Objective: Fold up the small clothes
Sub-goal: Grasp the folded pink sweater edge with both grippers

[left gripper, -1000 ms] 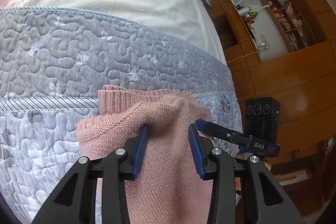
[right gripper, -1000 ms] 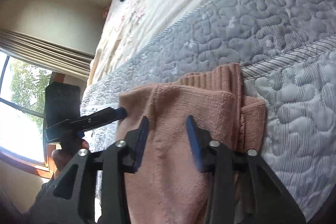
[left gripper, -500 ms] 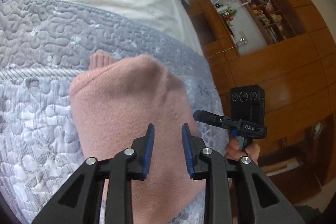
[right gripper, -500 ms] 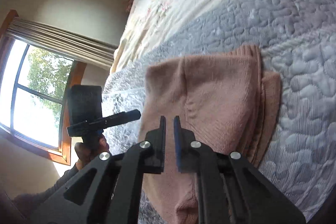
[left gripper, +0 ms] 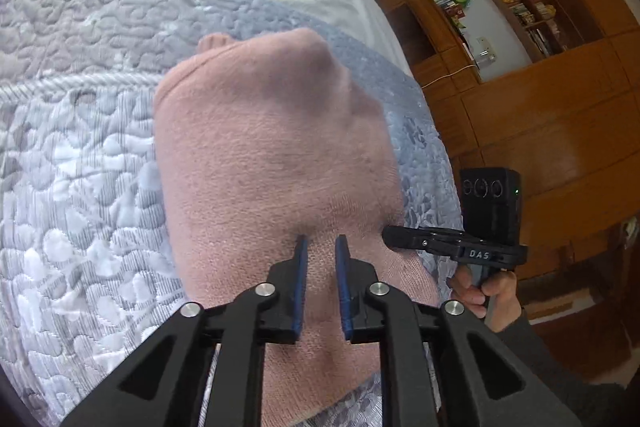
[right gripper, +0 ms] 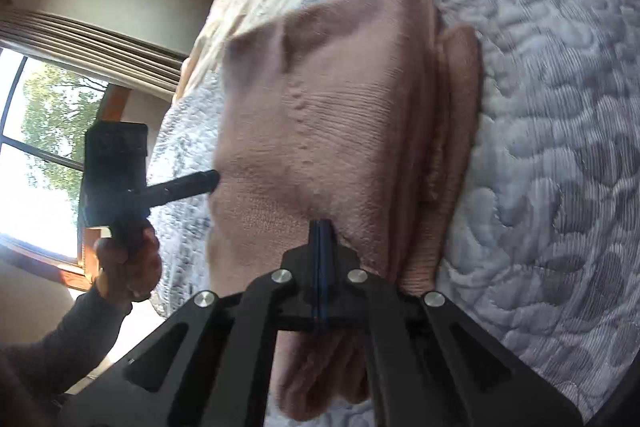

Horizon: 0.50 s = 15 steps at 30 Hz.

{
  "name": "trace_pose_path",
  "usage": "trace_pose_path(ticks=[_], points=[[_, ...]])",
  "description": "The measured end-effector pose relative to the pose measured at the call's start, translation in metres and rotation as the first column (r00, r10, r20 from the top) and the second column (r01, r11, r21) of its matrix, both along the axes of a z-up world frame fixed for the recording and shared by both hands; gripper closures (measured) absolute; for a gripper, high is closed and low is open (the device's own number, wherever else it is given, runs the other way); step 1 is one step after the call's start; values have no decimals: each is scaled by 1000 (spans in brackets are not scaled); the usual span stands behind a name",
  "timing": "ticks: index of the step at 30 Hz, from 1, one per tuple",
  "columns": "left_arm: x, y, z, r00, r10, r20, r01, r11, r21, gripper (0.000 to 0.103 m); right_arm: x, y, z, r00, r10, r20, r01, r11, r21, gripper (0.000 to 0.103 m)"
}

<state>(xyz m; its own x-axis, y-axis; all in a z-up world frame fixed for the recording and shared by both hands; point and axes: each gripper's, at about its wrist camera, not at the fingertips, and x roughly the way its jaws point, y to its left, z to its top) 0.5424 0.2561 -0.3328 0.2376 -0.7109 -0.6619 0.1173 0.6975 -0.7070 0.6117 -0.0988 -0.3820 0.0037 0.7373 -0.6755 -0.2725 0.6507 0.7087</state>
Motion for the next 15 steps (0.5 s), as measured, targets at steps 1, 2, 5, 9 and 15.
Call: trace_pose_path(ticks=[1, 2, 5, 9, 15], points=[[0, 2, -6, 1000, 11, -17, -11, 1000, -9, 101, 1, -8, -4, 999, -33, -24, 33, 999, 22, 103], [-1, 4, -7, 999, 27, -22, -27, 999, -20, 101, 0, -13, 1, 998, -57, -15, 58, 998, 22, 103], [-16, 7, 12, 999, 30, 18, -29, 998, -56, 81, -6, -11, 29, 998, -51, 29, 49, 997, 66, 103], [-39, 9, 7, 1000, 19, 4, -19, 999, -35, 71, -26, 6, 23, 999, 31, 19, -32, 998, 50, 102], [-75, 47, 9, 995, 96, -20, -96, 994, -56, 45, -21, -30, 6, 997, -66, -39, 67, 997, 35, 103]])
